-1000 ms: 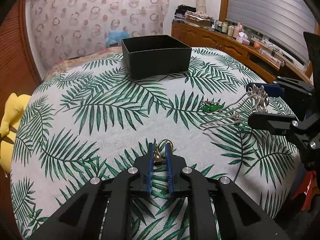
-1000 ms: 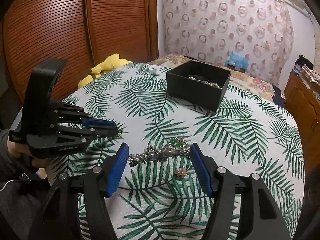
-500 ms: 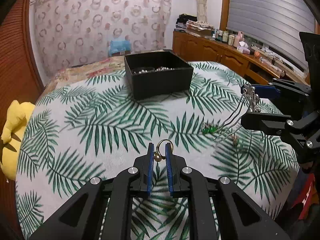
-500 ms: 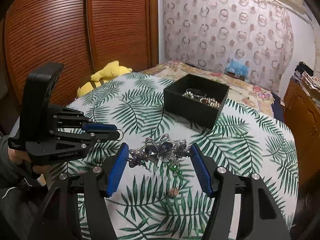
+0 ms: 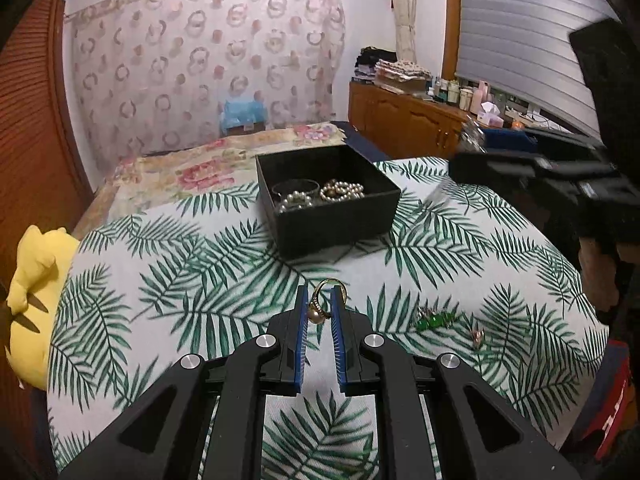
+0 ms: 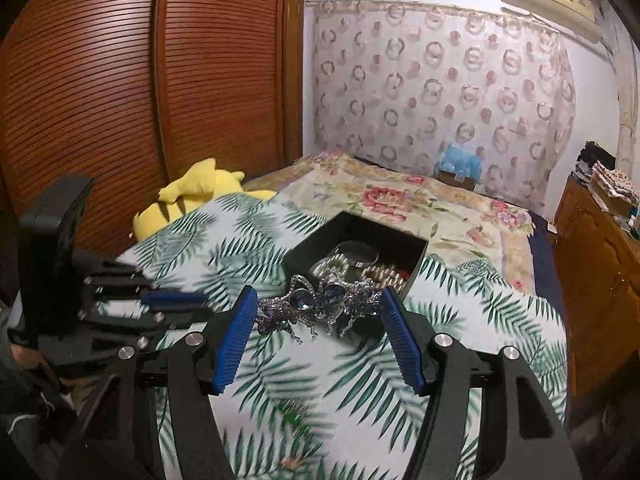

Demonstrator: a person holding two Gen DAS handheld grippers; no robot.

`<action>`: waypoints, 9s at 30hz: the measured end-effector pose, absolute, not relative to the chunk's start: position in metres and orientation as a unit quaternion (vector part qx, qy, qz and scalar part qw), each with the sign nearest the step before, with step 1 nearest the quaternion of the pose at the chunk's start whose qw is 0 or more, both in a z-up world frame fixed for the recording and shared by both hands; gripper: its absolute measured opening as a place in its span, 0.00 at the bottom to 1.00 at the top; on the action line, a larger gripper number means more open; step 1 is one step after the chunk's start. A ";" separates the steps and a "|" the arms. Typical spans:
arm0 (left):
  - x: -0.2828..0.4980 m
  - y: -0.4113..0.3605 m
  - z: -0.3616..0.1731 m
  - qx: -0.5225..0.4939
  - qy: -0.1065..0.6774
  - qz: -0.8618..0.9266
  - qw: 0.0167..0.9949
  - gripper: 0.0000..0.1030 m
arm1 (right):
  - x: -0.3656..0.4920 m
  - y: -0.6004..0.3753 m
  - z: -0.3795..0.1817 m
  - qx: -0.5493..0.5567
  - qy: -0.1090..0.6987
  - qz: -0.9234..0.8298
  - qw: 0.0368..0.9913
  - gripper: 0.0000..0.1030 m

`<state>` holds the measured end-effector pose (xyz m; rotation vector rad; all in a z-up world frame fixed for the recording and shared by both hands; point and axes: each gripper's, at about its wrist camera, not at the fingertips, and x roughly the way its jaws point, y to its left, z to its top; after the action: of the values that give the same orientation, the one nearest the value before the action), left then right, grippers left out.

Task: Organize jewelry

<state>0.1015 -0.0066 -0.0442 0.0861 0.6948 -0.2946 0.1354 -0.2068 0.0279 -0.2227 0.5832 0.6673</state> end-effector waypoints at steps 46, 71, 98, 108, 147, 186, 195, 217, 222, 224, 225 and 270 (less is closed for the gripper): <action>0.192 -0.010 -0.022 0.062 0.343 -0.104 0.931 0.10 | 0.273 -0.212 -0.001 -0.022 0.359 0.280 0.890 0.65; 0.236 -0.053 -0.021 0.071 0.337 -0.108 0.932 0.40 | 0.184 -0.263 -0.019 -0.041 0.345 0.278 0.896 0.65; 0.136 -0.055 -0.077 0.068 0.396 -0.188 0.896 0.41 | 0.083 -0.225 -0.081 -0.159 0.418 0.323 0.834 0.33; 0.127 -0.072 -0.086 0.076 0.411 -0.222 0.881 0.41 | 0.090 -0.244 -0.078 -0.138 0.413 0.310 0.845 0.16; 0.117 -0.084 -0.074 0.066 0.386 -0.264 0.882 0.00 | 0.089 -0.257 -0.065 -0.108 0.396 0.313 0.856 0.16; 0.172 -0.035 0.052 0.073 0.277 -0.179 0.941 0.00 | 0.214 -0.208 0.006 -0.085 0.342 0.304 0.885 0.16; 0.195 -0.029 0.051 0.069 0.286 -0.160 0.942 0.00 | 0.256 -0.189 0.000 -0.078 0.359 0.294 0.882 0.17; 0.224 -0.029 0.010 0.039 0.330 -0.136 0.933 0.00 | 0.250 -0.232 -0.007 -0.027 0.360 0.259 0.896 0.33; 0.219 -0.026 0.000 0.036 0.340 -0.130 0.931 0.14 | 0.236 -0.242 -0.005 -0.024 0.351 0.252 0.902 0.33; 0.215 -0.024 -0.002 0.034 0.337 -0.125 0.932 0.36 | 0.231 -0.246 -0.005 -0.020 0.348 0.248 0.904 0.33; 0.211 -0.023 -0.003 0.032 0.337 -0.121 0.933 0.38 | 0.228 -0.248 -0.004 -0.018 0.347 0.247 0.905 0.33; 0.073 0.019 0.002 0.001 0.290 -0.002 0.957 0.93 | 0.098 -0.268 0.019 0.004 0.252 0.158 0.955 0.98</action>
<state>0.0732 0.0193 0.0024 0.0016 0.5885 -0.0046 0.0979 -0.2681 0.0189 0.0082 0.5108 0.3200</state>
